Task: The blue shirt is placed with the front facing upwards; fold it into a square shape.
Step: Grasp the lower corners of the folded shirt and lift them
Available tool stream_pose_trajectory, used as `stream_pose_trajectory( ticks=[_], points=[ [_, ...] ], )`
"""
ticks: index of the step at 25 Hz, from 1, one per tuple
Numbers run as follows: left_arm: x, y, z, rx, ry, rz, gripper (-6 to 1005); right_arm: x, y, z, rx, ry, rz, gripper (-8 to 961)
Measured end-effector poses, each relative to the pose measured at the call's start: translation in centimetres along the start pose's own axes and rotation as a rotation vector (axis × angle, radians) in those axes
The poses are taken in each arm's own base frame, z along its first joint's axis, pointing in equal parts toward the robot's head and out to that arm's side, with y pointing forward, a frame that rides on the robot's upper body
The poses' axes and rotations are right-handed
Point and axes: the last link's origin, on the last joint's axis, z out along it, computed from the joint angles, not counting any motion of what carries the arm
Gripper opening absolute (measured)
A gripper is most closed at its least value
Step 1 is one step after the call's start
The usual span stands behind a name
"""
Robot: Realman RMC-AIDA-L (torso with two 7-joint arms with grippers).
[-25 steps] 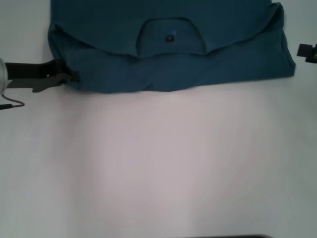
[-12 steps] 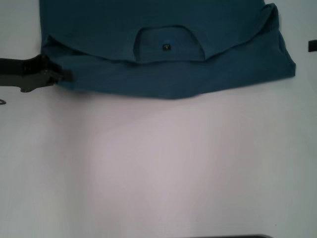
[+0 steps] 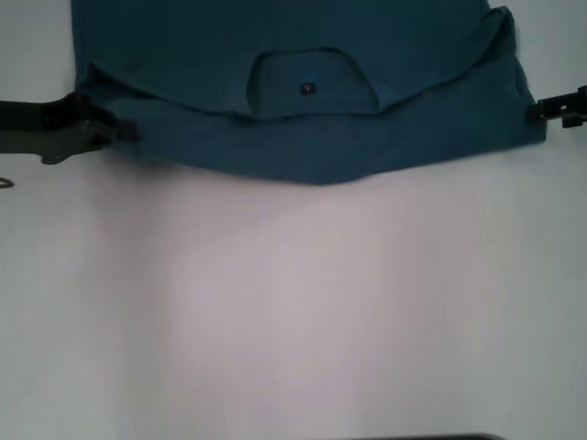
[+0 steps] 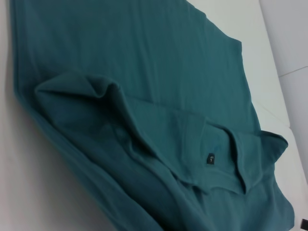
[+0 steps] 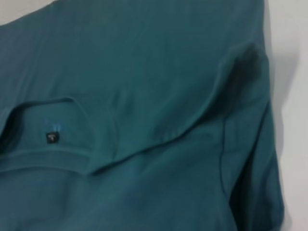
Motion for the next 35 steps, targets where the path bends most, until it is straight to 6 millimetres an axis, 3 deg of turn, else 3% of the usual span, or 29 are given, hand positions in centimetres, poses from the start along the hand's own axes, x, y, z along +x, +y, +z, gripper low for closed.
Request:
stream_pose_trajectory(
  ticks=[10, 14, 22, 31, 35],
  points=[
    [0.4, 0.7, 0.8, -0.010, 0.012, 0.013, 16, 0.8, 1.3, 3.0, -0.006, -0.007, -0.032, 839],
    [0.5, 0.9, 0.9, -0.012, 0.012, 0.016, 16, 0.8, 1.8, 3.3, -0.022, 0.017, -0.021, 835],
    [0.4, 0.9, 0.9, -0.013, 0.010, 0.012, 15, 0.4, 1.1, 1.8, -0.020, -0.022, 0.021, 598],
    [0.4, 0.8, 0.9, -0.011, 0.008, 0.007, 15, 0.6, 0.8, 1.6, -0.001, -0.003, 0.011, 392],
    [0.4, 0.8, 0.9, -0.008, 0.009, 0.005, 15, 0.7, 0.6, 1.6, 0.014, 0.010, 0.011, 196]
  ],
)
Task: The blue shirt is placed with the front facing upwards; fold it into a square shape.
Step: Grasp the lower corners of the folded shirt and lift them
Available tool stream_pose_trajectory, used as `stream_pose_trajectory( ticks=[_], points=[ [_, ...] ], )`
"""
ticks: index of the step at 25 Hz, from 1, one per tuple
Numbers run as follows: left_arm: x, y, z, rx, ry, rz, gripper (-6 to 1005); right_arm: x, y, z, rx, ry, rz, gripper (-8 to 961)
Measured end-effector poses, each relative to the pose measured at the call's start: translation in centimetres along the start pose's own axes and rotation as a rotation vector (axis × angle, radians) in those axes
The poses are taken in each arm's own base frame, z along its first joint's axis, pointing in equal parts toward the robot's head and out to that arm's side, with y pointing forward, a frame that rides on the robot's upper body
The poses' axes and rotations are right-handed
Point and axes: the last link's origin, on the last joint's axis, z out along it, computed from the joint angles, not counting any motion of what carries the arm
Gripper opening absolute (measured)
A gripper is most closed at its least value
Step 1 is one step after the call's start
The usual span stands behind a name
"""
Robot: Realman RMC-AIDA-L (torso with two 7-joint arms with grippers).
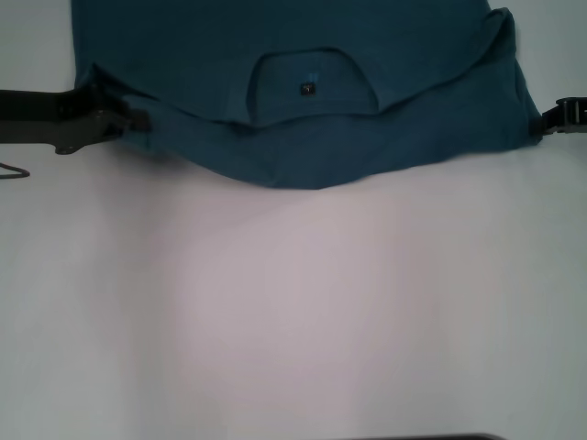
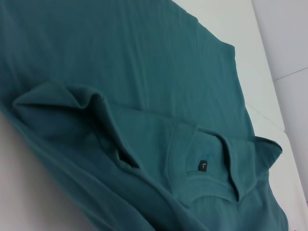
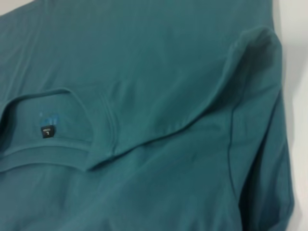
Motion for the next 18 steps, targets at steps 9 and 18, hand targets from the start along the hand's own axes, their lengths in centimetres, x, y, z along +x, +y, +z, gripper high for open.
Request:
stream_pose_trajectory(
  ticks=[9, 18],
  points=[
    [-0.1, -0.2, -0.1, 0.001, 0.002, -0.002, 15, -0.8, -0.8, -1.9, -0.003, -0.054, 0.027, 2],
    [0.1, 0.0, 0.1, -0.001, 0.004, 0.008, 15, -0.4, -0.2, 0.0, 0.006, 0.012, 0.003, 336]
  ],
)
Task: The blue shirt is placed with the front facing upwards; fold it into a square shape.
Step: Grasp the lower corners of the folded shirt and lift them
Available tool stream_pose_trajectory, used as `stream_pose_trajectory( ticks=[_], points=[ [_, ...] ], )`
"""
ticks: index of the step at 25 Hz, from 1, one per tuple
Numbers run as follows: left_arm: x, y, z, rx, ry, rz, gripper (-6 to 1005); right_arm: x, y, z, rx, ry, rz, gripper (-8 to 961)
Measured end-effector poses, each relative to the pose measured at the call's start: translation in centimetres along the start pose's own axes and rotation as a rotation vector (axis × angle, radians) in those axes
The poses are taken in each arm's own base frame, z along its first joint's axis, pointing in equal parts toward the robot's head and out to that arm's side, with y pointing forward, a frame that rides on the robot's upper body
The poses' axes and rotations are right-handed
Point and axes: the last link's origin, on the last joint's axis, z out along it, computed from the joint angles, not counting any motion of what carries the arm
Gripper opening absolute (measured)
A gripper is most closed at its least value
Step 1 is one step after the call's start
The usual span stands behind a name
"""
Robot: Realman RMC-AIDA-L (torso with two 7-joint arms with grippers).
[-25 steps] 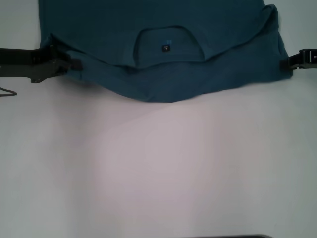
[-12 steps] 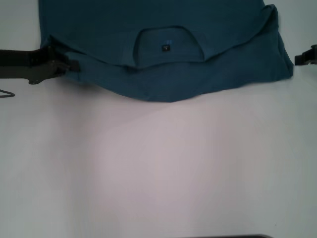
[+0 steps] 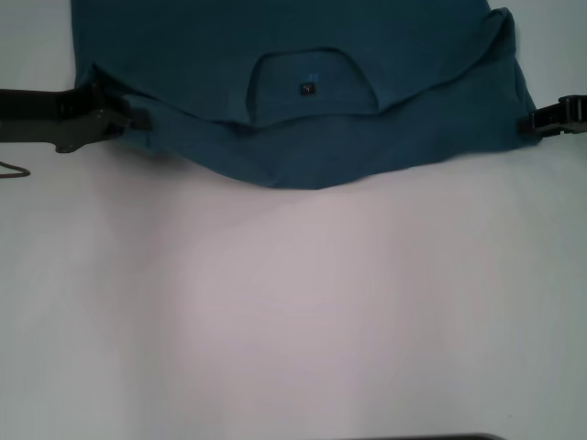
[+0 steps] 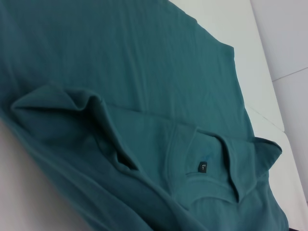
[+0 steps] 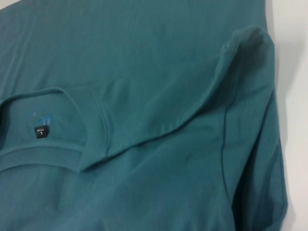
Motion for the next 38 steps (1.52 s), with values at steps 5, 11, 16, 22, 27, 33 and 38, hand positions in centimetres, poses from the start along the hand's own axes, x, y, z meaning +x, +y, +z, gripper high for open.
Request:
stream_pose_trajectory(
  ticks=[5, 11, 16, 22, 27, 33, 38],
  points=[
    [-0.1, -0.1, 0.0, 0.001, 0.001, -0.002, 15, -0.2, 0.0, -0.1, 0.007, -0.009, 0.001, 489],
    [-0.1, -0.2, -0.1, 0.003, 0.003, -0.004, 15, -0.2, 0.1, 0.4, 0.008, -0.015, -0.007, 622],
    [-0.1, -0.3, 0.0, 0.004, 0.004, -0.007, 15, 0.0, 0.9, 1.5, 0.003, -0.018, -0.031, 897],
    [-0.1, -0.3, 0.0, 0.007, 0.008, -0.010, 15, -0.1, 1.4, 1.9, -0.001, -0.027, -0.038, 905],
    [-0.1, -0.4, 0.0, 0.010, 0.012, -0.010, 15, -0.3, 1.7, 2.3, -0.012, -0.049, -0.035, 906],
    [0.0, -0.4, 0.0, 0.011, 0.014, -0.010, 15, -0.2, 2.5, 3.2, -0.035, -0.030, -0.051, 900],
    [-0.1, -0.4, 0.0, 0.011, 0.014, -0.011, 15, -0.2, 2.5, 3.4, -0.023, -0.015, -0.052, 896]
  ],
)
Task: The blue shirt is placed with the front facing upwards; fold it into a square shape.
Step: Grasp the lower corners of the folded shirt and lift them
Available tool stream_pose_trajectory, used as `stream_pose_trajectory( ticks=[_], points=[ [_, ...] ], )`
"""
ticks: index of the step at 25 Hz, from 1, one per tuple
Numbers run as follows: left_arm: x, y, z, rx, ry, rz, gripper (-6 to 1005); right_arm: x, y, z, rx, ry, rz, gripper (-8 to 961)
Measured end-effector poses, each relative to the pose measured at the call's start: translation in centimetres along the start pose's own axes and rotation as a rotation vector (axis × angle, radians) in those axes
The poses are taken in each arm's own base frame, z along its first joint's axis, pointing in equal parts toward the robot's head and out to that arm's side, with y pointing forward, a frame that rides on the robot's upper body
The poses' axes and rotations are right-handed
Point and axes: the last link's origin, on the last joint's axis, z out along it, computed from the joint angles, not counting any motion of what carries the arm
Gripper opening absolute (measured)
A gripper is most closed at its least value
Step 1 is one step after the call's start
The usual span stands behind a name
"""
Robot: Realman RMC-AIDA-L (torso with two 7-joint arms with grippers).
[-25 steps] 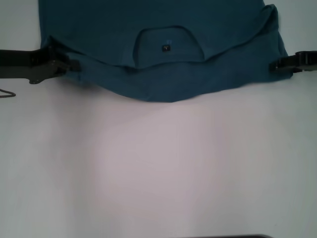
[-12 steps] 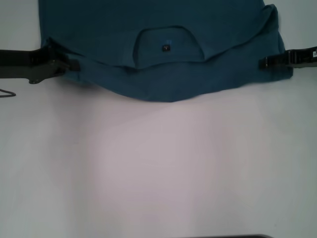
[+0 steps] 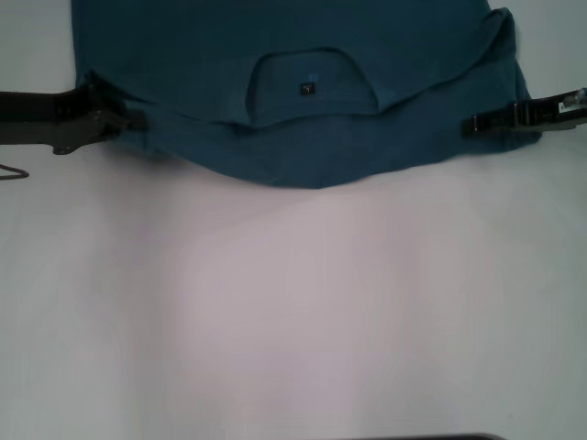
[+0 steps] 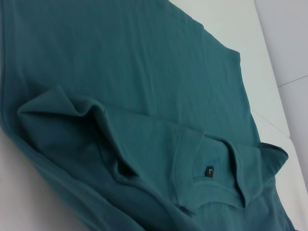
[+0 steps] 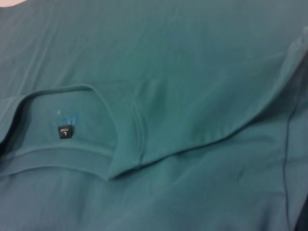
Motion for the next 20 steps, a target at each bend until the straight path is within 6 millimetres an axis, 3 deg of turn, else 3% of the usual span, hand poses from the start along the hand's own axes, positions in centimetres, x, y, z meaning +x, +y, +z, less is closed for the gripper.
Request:
stream_pose_trajectory(
  ticks=[5, 10, 13, 20],
  points=[
    [0.0, 0.0, 0.0, -0.001, 0.000, -0.002, 15, -0.3, -0.5, -1.0, -0.002, -0.026, 0.045, 891],
    [0.0, 0.0, 0.0, -0.001, 0.000, -0.004, 14, -0.3, -0.9, -1.5, -0.001, -0.037, 0.053, 818],
    [-0.1, 0.0, 0.0, -0.001, 0.000, -0.006, 14, -0.2, -1.1, -1.4, 0.016, -0.028, 0.047, 648],
    [0.1, 0.1, 0.1, -0.002, 0.001, -0.006, 14, -0.1, -1.2, -1.3, 0.031, -0.020, 0.039, 379]
  ],
)
